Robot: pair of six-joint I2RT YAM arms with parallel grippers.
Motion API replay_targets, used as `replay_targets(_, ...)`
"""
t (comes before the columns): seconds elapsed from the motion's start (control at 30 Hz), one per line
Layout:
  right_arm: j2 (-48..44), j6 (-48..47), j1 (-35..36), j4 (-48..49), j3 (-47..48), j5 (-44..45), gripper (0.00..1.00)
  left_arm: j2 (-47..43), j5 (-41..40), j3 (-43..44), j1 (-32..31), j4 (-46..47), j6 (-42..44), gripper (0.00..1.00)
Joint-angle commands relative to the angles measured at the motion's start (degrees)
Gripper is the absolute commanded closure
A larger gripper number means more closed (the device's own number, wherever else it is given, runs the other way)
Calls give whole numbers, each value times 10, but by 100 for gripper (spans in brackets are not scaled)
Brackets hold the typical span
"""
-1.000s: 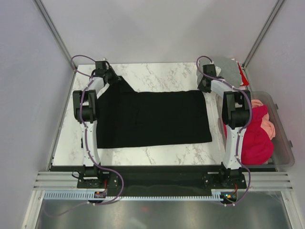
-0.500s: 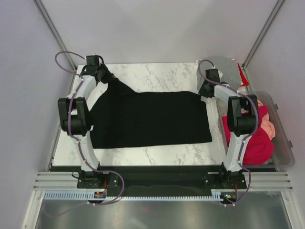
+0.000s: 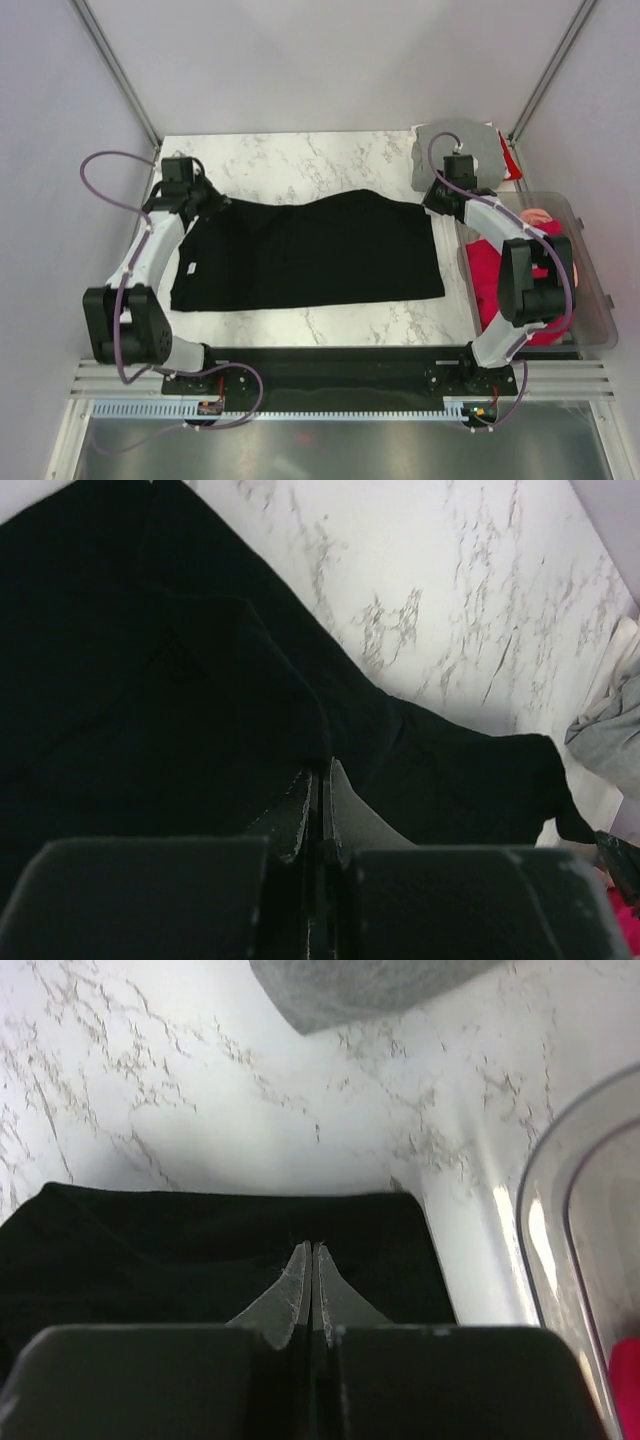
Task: Fold and stack the t-shirts
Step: Fold the tshirt
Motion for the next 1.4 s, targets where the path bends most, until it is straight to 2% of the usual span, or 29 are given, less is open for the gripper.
replay_targets(0.0, -62, -6, 2, 9, -36, -16, 100, -96, -34, -49, 2, -13, -33, 98)
replay_targets(0.2, -112, -11, 2, 8, -89, -9, 100, -190, -52, -141, 10, -42, -38, 98)
replay_targets(0.77, -163, 24, 0, -9, -176, 62, 100, -323, -9, -272, 19, -142, -59, 98)
replay_targets(0.8, -167, 24, -1, -13, -176, 63, 100, -341, 4, -287, 19, -146, -56, 93)
replay_targets(0.83, -168, 21, 0, -18, -175, 61, 100, -352, 10, -295, 20, -151, -55, 84)
replay_targets(0.87, -168, 18, -3, -25, -168, 62, 100, -363, 17, -304, 19, -161, -55, 64)
replay_targets(0.9, -168, 16, -4, -51, -163, 65, 77, -390, 36, -317, 19, -163, -63, 25)
replay_targets(0.93, -169, 11, -5, -55, -159, 66, 51, -402, 49, -318, 16, -160, -62, 15)
replay_targets(0.97, -181, 9, -4, -60, -156, 69, 30, -414, 55, -316, 16, -164, -60, 6)
replay_targets(1.0, -188, 8, -4, -68, -154, 72, 15, -423, 46, -303, 17, -170, -62, 0)
replay_targets(1.1, -222, 5, -4, -65, -148, 54, 12, -438, 14, -280, 16, -172, -59, 0)
replay_targets(1.2, -230, 7, 8, -42, -141, 4, 14, -407, 6, -272, 16, -143, -48, 2)
replay_targets(1.33, -173, -6, 78, -24, -119, -23, 16, -327, 24, -292, 16, -59, -46, 7)
replay_targets(1.37, -135, -13, 93, -22, -108, -22, 16, -287, 26, -296, 16, -40, -47, 8)
